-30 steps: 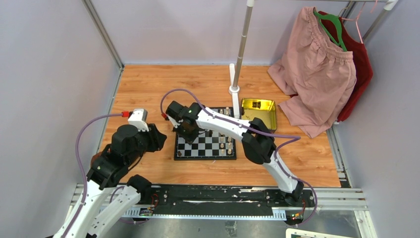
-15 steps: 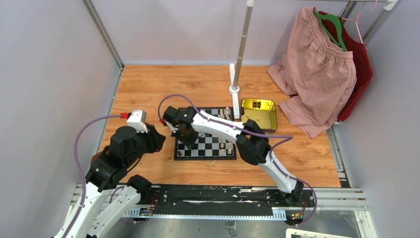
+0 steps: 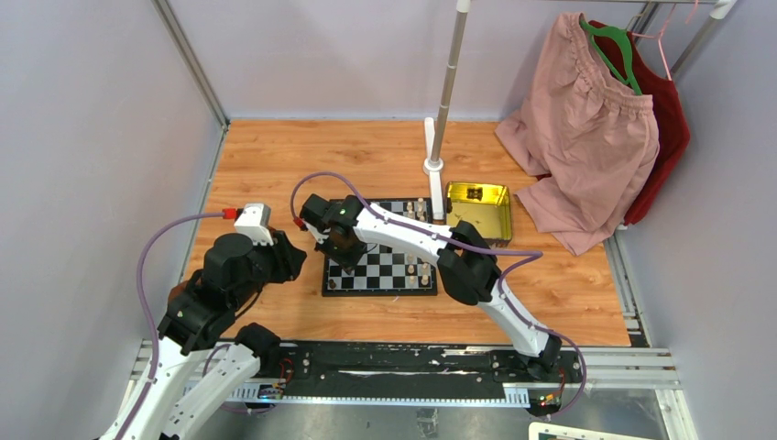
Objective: Set up the chess pieces on the board
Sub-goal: Place the chess piece on the chessboard.
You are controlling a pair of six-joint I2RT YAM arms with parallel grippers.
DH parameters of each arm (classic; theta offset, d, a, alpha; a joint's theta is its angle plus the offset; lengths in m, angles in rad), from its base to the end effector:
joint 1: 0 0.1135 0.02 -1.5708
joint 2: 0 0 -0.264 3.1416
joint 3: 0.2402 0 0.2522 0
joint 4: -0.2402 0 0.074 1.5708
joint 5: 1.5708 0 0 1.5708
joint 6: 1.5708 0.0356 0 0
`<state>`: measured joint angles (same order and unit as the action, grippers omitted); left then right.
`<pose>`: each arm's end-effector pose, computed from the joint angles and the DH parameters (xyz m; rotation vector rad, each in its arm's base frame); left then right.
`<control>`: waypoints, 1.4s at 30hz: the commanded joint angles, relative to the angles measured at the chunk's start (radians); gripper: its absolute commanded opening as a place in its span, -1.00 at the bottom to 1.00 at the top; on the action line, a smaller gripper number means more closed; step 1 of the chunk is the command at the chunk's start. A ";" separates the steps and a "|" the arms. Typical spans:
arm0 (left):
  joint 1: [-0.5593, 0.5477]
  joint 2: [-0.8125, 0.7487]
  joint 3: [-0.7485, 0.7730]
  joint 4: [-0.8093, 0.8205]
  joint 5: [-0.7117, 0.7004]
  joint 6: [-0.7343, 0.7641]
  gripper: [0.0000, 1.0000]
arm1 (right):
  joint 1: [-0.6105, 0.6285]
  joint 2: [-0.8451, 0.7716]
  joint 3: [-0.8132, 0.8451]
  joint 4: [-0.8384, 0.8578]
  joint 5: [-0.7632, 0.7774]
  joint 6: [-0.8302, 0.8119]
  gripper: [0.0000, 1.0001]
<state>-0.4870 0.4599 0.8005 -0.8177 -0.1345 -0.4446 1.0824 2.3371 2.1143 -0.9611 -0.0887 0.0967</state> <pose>0.0830 -0.0385 0.3189 -0.0410 2.0720 -0.4416 0.2302 0.4400 0.2067 -1.3653 2.4901 0.4140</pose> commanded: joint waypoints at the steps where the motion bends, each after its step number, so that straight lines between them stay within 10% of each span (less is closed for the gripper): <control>1: -0.005 0.000 0.014 0.007 -0.004 0.004 -0.05 | 0.013 0.027 0.023 -0.025 0.000 0.006 -0.94; 22: -0.005 0.002 0.006 0.012 0.003 0.003 0.00 | 0.013 0.007 0.022 -0.016 -0.008 0.001 -0.34; 42: -0.005 0.117 0.099 0.058 0.015 0.027 0.35 | -0.046 -0.337 -0.127 0.035 0.239 0.035 -0.32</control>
<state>-0.4870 0.5438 0.8650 -0.8078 -0.1333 -0.4335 1.0748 2.1139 2.0472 -0.9497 0.0227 0.1047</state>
